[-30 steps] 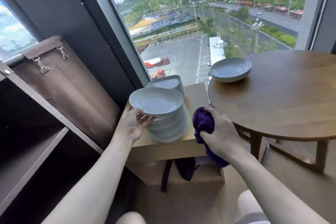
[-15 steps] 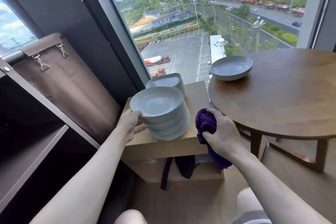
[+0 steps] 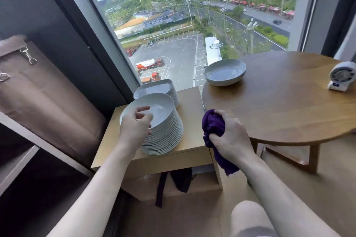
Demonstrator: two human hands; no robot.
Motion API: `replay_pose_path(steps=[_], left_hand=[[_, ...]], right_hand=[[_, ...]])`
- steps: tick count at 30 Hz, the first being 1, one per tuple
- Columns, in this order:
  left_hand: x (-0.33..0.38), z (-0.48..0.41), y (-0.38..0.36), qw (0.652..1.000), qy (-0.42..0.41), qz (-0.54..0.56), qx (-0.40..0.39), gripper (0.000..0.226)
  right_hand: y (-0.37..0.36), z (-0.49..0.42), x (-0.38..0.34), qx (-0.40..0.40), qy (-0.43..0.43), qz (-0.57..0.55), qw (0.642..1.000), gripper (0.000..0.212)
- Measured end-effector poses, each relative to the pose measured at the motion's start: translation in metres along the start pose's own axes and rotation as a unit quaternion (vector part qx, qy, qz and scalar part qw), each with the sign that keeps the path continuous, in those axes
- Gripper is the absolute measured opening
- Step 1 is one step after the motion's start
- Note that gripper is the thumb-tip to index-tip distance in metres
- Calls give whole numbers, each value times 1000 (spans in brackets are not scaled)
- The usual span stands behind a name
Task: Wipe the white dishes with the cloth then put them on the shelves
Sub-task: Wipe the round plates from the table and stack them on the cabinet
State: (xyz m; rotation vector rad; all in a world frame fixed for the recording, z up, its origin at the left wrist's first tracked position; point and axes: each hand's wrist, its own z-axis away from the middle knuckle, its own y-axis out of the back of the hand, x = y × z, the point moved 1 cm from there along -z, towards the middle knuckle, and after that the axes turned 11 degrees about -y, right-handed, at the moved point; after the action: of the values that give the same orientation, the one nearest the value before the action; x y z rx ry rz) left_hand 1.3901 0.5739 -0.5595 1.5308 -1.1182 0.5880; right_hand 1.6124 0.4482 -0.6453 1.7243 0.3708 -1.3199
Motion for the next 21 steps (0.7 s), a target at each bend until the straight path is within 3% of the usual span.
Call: replay_pose_path(steps=[4, 8, 13, 17, 21], left_hand=[[34, -12, -73, 983, -8, 60, -171, 19], [37, -44, -157, 961, 56, 71, -262, 22], [15, -86, -254, 950, 133, 96, -266, 9], [2, -129, -305, 941, 187, 142, -245, 34], [-5, -169, -332, 929, 250, 196, -189, 38]], right_hand=[[30, -20, 15, 52, -31, -30, 998, 65], [58, -37, 36, 99, -69, -40, 992, 63], [74, -55, 57, 136, -106, -60, 983, 61], [79, -71, 66, 149, -111, -77, 980, 60], [74, -64, 65, 165, -91, -45, 981, 62]])
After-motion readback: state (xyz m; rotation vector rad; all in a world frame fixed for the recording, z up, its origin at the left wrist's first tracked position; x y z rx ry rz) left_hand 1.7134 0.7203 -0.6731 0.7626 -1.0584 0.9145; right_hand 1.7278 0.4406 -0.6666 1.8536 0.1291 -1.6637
